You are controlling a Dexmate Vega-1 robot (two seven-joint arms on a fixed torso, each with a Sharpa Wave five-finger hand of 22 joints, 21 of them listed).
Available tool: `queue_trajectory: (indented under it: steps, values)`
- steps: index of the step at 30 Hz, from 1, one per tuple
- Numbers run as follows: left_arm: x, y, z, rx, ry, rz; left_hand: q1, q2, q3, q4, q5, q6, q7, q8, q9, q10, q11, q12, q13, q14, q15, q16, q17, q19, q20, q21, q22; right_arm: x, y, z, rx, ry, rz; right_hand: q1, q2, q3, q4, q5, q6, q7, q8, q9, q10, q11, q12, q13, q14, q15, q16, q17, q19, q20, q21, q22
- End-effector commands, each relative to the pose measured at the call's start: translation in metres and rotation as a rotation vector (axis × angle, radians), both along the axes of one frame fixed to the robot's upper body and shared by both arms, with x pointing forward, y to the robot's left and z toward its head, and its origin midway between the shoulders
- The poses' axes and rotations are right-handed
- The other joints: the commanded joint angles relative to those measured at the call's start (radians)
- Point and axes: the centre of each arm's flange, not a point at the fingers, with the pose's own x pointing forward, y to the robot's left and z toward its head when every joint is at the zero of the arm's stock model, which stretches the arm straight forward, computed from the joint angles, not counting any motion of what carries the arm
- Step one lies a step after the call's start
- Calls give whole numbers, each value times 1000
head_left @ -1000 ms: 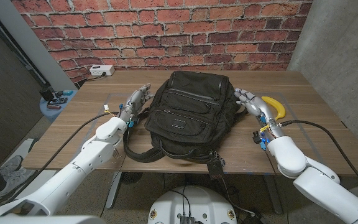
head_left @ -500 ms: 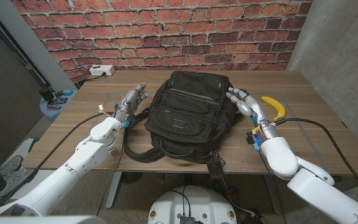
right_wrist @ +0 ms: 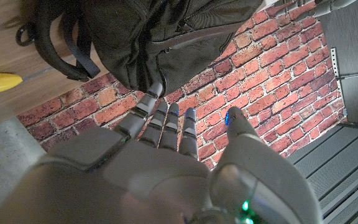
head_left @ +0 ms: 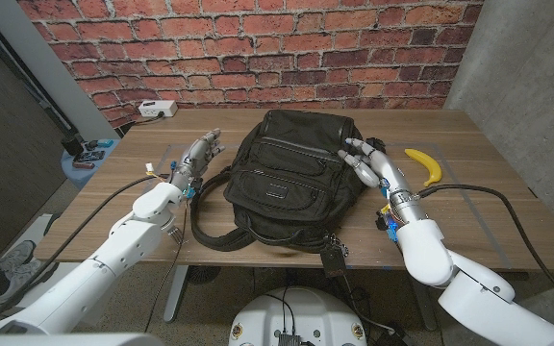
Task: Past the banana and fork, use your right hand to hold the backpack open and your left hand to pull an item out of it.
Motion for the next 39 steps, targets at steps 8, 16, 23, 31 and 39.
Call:
queue_trajectory:
  steps: [8,16,23,31,39]
  values:
    - [4,4,19,16,-41,-5,7,-8,-1,-8,6,9,-1,0,2,3,5,-1,3,2,11,1,5,9,3,-7,3,-29,21,-13,-149,-43,-126,27,-5,3,-11,6,17,9,5,5,16,1,6,3,13,5,8,-5,20,5,-7,2]
    - [4,2,20,14,-50,-9,9,-9,-1,-10,7,9,0,0,2,4,5,-1,3,3,11,1,4,10,3,-9,3,-42,32,-19,-202,-54,-161,43,-16,4,-18,6,22,19,5,5,25,10,7,2,20,9,8,-11,29,12,-11,2]
    - [1,0,16,8,-50,-10,11,-9,-1,-12,7,8,-1,0,2,4,6,-1,3,2,12,1,4,11,2,-12,3,-48,39,-23,-230,-41,-156,59,-26,4,-21,7,29,28,6,5,29,21,6,2,25,11,7,-16,35,15,-16,2]
    - [-1,-1,12,0,-49,-10,12,-9,-1,-14,8,9,-1,0,2,3,5,-2,3,2,12,0,4,12,3,-15,3,-52,53,-29,-294,-45,-173,105,-46,12,-31,9,51,45,11,4,53,34,11,1,39,17,6,-26,50,20,-25,1]
    - [-1,-2,10,-8,-48,-15,14,-9,-1,-16,8,11,-1,1,2,5,5,-1,3,2,12,0,4,13,3,-18,3,-60,64,-34,-328,-97,-204,199,-88,24,-33,2,92,63,19,4,102,52,18,-2,89,25,13,-37,98,31,-34,1]
